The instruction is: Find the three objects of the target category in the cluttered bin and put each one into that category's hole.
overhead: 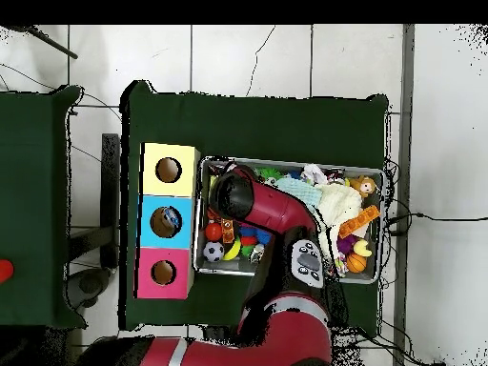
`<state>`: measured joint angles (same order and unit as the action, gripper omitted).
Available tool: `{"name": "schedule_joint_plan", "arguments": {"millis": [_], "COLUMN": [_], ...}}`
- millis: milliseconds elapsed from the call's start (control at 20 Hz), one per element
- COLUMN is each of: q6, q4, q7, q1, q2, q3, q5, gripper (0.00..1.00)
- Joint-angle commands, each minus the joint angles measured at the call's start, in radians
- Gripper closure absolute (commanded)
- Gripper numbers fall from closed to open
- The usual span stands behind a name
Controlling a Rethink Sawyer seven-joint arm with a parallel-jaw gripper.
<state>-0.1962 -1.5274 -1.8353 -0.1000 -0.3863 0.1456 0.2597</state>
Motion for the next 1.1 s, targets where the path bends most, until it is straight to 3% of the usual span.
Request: {"name": "schedule_joint_plan", "arguments": {"millis": [50,1100], "q6": [0.093,0.161], "q4": [-0.036,-0.035], "q7": [-0.194,-0.193], "q1": [-0.011,-0.010], "q2": [0.043,0.077], "q3": [-0.074,-0.081], "q5": [0.004,-0.001], "gripper": [0.00,0.00]}}
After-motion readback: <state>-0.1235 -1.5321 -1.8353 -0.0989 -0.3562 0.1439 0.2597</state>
